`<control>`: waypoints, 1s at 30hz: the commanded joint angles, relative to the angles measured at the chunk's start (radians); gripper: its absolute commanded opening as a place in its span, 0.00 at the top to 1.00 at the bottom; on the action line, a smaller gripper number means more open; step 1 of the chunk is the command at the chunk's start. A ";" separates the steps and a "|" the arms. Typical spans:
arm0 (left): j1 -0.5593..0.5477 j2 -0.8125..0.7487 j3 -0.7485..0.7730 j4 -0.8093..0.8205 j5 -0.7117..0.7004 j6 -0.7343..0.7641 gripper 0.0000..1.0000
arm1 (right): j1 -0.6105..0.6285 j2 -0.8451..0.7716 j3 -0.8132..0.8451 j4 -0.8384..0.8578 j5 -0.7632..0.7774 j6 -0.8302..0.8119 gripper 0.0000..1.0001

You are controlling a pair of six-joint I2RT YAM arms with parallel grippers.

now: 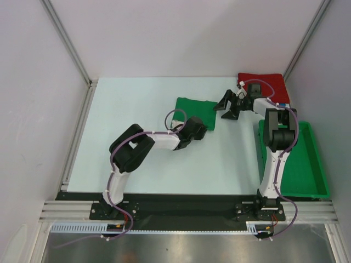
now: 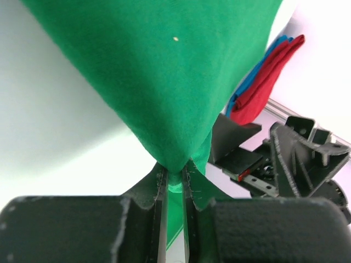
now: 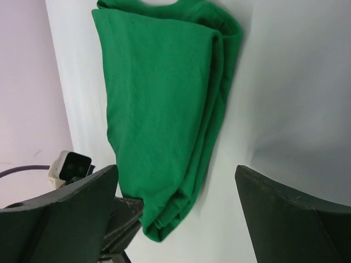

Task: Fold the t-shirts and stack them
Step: Neatly place the folded tshirt to the corner

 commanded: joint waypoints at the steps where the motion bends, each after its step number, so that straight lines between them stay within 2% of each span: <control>1: 0.007 -0.080 -0.023 0.032 0.003 0.005 0.93 | 0.015 0.025 0.043 0.065 -0.038 0.044 0.05; 10: 0.007 -0.116 -0.050 0.064 0.015 0.006 0.93 | 0.015 0.049 0.006 0.143 -0.011 0.173 0.10; 14: 0.007 -0.127 -0.058 0.086 0.021 0.002 0.93 | 0.042 0.066 -0.028 0.238 -0.065 0.264 0.18; 19: 0.011 -0.141 -0.059 0.089 0.017 0.014 0.93 | 0.048 0.025 -0.066 0.171 0.011 0.236 0.19; 30: 0.011 -0.162 -0.070 0.101 0.020 0.022 0.93 | 0.058 0.048 -0.083 0.201 0.027 0.362 0.24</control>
